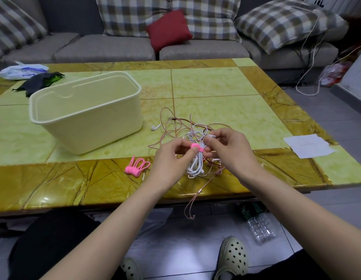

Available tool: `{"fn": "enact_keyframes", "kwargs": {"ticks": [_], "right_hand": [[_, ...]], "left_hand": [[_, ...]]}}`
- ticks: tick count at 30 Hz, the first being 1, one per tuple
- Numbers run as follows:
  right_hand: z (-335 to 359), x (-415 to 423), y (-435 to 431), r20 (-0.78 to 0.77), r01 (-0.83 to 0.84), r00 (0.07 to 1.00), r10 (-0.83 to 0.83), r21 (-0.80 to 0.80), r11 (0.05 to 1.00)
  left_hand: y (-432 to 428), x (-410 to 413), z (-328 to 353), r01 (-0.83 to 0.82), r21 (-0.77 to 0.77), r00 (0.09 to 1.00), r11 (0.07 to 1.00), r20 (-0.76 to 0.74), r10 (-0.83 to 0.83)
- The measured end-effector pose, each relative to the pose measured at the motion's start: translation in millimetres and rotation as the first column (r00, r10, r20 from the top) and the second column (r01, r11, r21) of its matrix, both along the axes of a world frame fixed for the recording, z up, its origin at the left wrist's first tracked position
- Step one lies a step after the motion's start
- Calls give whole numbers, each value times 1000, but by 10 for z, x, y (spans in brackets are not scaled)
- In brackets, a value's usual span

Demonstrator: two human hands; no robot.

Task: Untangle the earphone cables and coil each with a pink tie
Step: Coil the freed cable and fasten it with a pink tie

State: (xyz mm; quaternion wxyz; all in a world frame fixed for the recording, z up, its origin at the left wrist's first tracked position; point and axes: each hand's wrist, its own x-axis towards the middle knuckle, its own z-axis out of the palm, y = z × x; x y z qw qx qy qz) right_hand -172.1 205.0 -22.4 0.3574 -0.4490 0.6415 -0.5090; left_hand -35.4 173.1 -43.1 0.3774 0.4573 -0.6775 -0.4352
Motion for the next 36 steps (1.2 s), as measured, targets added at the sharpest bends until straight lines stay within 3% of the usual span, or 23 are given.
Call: {"fn": "enact_keyframes", "kwargs": {"ticks": [4, 8, 12, 16, 20, 22, 27, 32, 36], "right_hand": [[11, 8, -19, -22, -81, 997, 80, -32, 996], [40, 10, -36, -68, -173, 982, 174, 29, 985], [134, -5, -25, -483, -301, 824, 296, 69, 951], [232, 59, -111, -675, -339, 682, 281, 48, 940], [317, 85, -270, -637, -279, 740, 214, -1, 960], [389, 124, -372, -635, -280, 743, 211, -9, 960], [633, 228, -680, -627, -264, 765, 149, -94, 960], [854, 509, -1156, -558, -242, 826, 77, -229, 943], [960, 800, -1520, -424, -207, 904, 58, -314, 927]], "left_hand": [[-14, 28, 53, 35, 58, 999, 998, 4, -35], [-66, 54, 88, 18, -26, 998, 1000, 62, -16], [-122, 116, 133, 60, -85, 977, 995, 207, -41], [-202, 185, 245, 67, -125, 969, 990, 246, -34], [-287, 324, 422, 101, -170, 959, 980, 280, -51], [-402, 473, 521, 70, -269, 928, 961, 371, 36], [-815, 976, 705, -31, -506, 723, 862, 584, 369], [-1004, 1299, 695, -51, -464, 557, 885, 722, 411], [-1093, 1378, 668, -18, -488, 536, 873, 732, 420]]}}
